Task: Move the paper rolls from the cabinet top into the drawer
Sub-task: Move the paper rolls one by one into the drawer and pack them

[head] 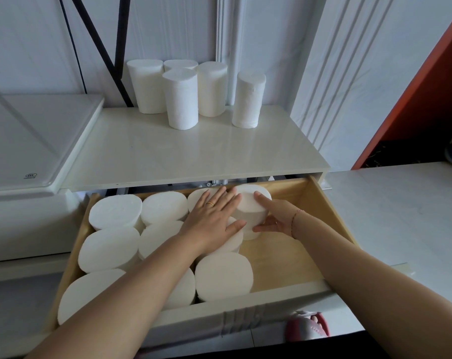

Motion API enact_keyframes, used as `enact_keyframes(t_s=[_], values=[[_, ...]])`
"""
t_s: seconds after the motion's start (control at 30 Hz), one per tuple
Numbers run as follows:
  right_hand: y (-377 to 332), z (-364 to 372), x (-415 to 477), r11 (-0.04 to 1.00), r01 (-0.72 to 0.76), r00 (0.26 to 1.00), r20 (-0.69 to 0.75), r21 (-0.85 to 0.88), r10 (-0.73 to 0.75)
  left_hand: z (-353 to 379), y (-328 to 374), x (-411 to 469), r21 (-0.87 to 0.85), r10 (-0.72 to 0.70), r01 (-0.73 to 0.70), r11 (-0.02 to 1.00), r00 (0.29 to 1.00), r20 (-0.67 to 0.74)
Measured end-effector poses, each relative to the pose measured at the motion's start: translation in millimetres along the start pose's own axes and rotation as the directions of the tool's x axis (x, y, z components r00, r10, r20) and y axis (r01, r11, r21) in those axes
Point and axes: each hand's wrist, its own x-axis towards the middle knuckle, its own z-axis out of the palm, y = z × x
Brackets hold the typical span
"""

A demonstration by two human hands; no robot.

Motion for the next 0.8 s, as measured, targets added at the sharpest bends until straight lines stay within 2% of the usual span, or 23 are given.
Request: enact_keyframes(t_s=[0.33,0.4,0.43,0.47,0.5,0.53,0.57,0.6,0.63,0.7,0.8], values=[[2,2,1,0.999,0.017,1.0,0.008,-0.046,-0.016,0,1,0,0.019,-0.003,0.003,1.0,1.0,0.001],[2,6,-1,0.995,0.015,1.0,-0.016,-0.102,-0.017,-1,1,0,0.019,-0.004,0.004,1.0,1.0,0.004],[1,9,-4,0.979,0.017,0.998,-0.058,-0.203,-0.029,-1,2,0,0.017,-0.004,0.004,1.0,1.0,0.003],[-2,11,-9,0.927,0.018,0.991,-0.118,-0.375,-0.067,-1,3,-1,0.017,-0.004,0.004,1.0,1.0,-0.006],[-6,13,-13,0.813,0.0,0.972,-0.189,-0.583,-0.136,-2,3,-2,0.024,-0.003,0.004,1.0,1.0,-0.024],[-10,14,-17,0.638,-0.042,0.933,-0.257,-0.769,-0.25,-2,3,-3,0.038,-0.001,0.003,0.999,0.999,-0.051],[-16,16,-21,0.466,-0.086,0.87,-0.294,-0.881,-0.395,-3,2,-4,0.056,0.0,0.005,0.998,0.996,-0.087],[-23,19,-25,0.369,-0.101,0.791,-0.299,-0.924,-0.533,-4,-2,-5,0.072,-0.004,0.013,0.997,0.992,-0.123],[-31,24,-29,0.346,-0.065,0.713,-0.286,-0.936,-0.641,-7,-7,-5,0.078,-0.016,0.029,0.997,0.988,-0.154],[-48,37,-30,0.385,0.145,0.599,-0.229,-0.911,-0.767,-14,-22,-6,0.063,-0.066,0.08,0.995,0.979,-0.192],[-77,66,-17,0.438,0.508,0.579,-0.082,-0.742,-0.811,-28,-49,-4,0.036,-0.139,0.151,0.988,0.964,-0.228]])
